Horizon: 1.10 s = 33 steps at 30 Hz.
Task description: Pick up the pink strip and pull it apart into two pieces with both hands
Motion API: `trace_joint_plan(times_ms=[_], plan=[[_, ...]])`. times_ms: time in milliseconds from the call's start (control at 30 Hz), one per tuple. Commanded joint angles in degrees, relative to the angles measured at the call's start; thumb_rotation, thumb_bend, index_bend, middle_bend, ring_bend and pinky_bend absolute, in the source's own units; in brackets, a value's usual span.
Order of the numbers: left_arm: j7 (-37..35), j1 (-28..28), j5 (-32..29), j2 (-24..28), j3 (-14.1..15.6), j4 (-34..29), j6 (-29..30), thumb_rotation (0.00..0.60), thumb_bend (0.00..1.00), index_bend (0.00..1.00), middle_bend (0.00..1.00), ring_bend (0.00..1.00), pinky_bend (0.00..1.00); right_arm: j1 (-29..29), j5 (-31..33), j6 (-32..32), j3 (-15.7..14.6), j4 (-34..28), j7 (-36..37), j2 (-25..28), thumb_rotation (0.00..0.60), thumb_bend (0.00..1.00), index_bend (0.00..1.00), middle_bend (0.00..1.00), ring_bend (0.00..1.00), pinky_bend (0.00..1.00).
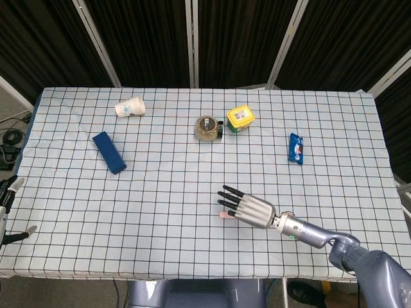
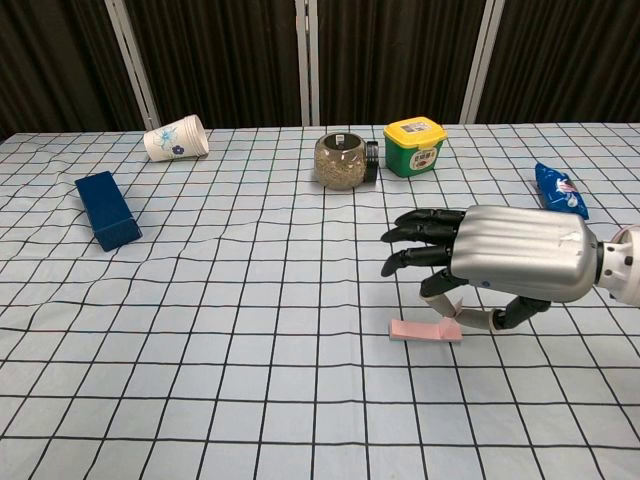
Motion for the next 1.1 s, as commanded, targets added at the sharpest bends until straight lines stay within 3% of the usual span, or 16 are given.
trace_joint_plan(times_ms=[33, 300, 567, 900, 1100], plan=[[0.01, 0.00, -0.02, -0.01, 0.00, 0.02, -0.01, 0.600, 0.00, 0.00, 0.00, 0.00, 0.00, -0.06, 0.42, 0.30, 0.29, 0.04, 0.31, -0.19, 0.600, 0.36, 0.63, 0.19, 0.00, 0.00], [-0.15, -0.46, -0.33, -0.35, -0.02, 0.37, -0.98, 0.600, 0.00, 0.00, 0.00, 0.00, 0.00, 0.61, 2.90, 2.23, 2.99, -3.86, 2.06, 1.57, 0.600, 0.38, 0.64, 0.20, 0.00, 0.00], [-5.93, -5.80, 0.01, -2.39, -1.65, 2.73, -8.09, 0.600, 0.00, 0.00, 0.00, 0.00, 0.00, 3.61, 7.28, -0.82, 8.38, -20.41, -1.78, 10.00, 0.600, 0.38, 0.64, 0.20, 0.00, 0.00], [-12.23, -15.34, 1.24, -4.65, -5.23, -0.65, -17.56, 0.600, 0.00, 0.00, 0.00, 0.00, 0.00, 5.90, 14.64, -8.04, 15.28, -38.10, -10.05, 16.81, 0.600, 0.39, 0.64, 0.20, 0.00, 0.00], [-15.46, -22.21, 0.46, -9.02, -7.99, -0.59, -23.81, 0.600, 0.00, 0.14, 0.00, 0.00, 0.00, 6.76, 19.49, -11.76, 18.99, -45.53, -15.02, 18.30, 0.600, 0.39, 0.65, 0.19, 0.00, 0.00]])
